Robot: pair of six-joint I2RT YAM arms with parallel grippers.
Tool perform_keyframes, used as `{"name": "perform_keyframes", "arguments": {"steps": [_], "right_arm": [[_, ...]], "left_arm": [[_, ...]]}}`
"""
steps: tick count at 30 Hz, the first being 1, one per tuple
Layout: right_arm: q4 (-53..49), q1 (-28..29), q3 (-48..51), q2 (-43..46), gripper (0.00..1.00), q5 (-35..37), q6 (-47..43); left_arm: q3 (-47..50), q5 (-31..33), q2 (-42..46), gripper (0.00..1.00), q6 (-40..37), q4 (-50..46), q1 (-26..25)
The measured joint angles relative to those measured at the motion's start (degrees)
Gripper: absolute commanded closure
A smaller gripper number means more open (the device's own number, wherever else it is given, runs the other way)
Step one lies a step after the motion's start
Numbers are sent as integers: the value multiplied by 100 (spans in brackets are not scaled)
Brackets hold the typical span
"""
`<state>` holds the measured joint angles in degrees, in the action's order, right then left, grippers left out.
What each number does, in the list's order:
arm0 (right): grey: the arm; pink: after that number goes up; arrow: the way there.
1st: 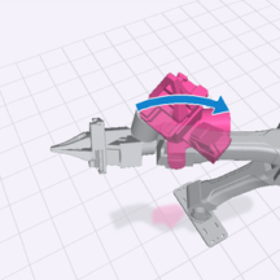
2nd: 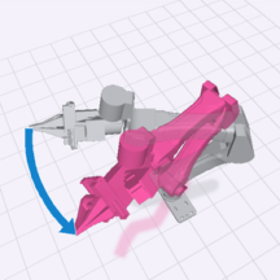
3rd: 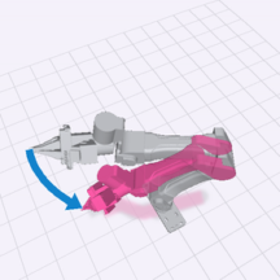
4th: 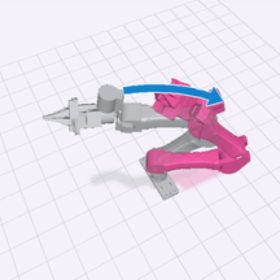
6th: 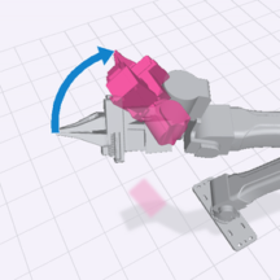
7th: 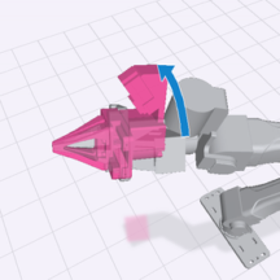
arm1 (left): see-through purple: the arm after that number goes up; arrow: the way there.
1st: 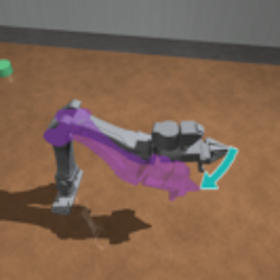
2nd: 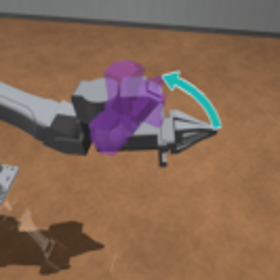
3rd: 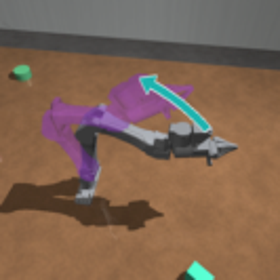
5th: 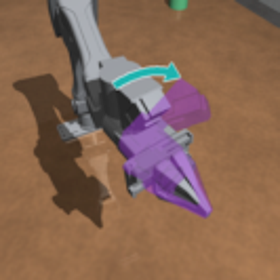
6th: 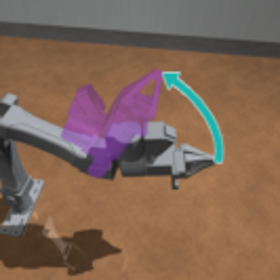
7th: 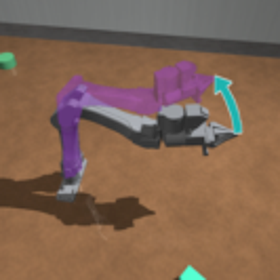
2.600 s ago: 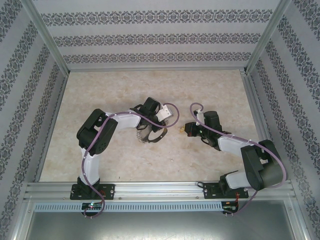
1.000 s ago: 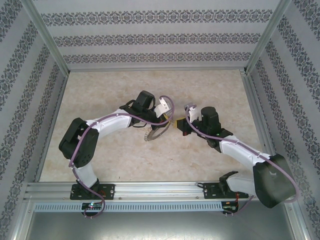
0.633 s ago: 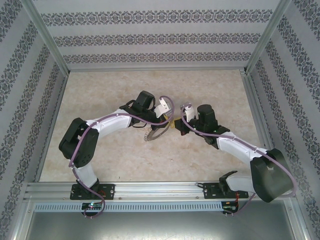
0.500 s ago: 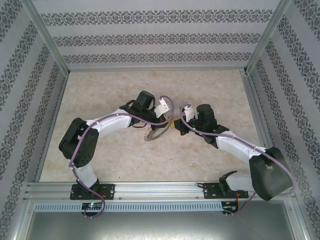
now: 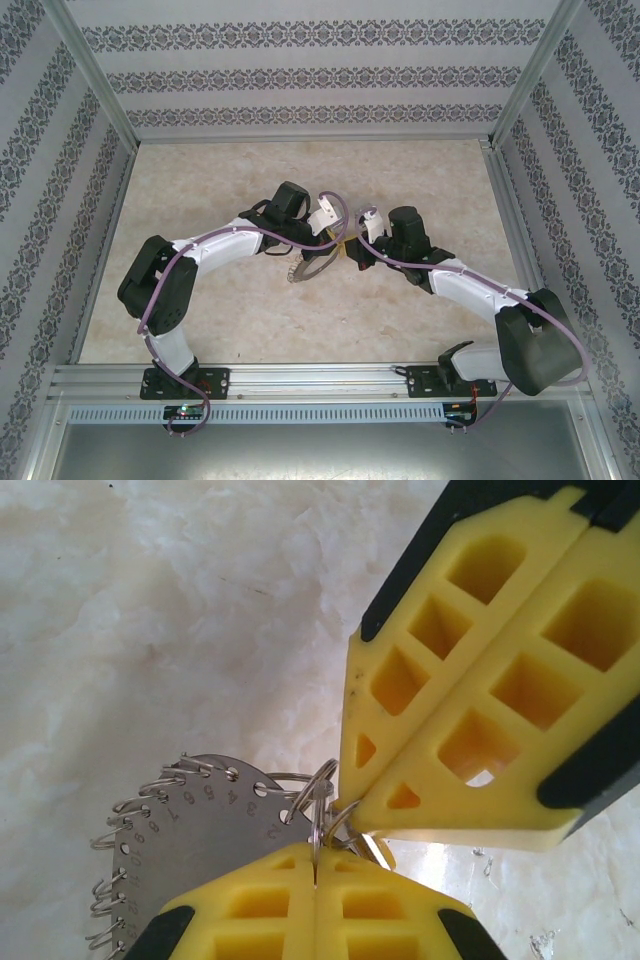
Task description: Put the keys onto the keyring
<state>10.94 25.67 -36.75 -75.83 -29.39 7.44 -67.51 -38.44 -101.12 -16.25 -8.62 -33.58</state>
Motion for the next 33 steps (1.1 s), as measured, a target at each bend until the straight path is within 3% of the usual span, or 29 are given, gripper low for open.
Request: {"name": "perform_keyframes", "arguments": {"steps": [23,33], "right_arm": [[111,-7,-186,-225,100,129,-15],[168,-345,-50,-354,100,413,66]], "left_arm": [[0,120,0,100,-2,2,22],[0,111,26,100,-4,2,20]]}}
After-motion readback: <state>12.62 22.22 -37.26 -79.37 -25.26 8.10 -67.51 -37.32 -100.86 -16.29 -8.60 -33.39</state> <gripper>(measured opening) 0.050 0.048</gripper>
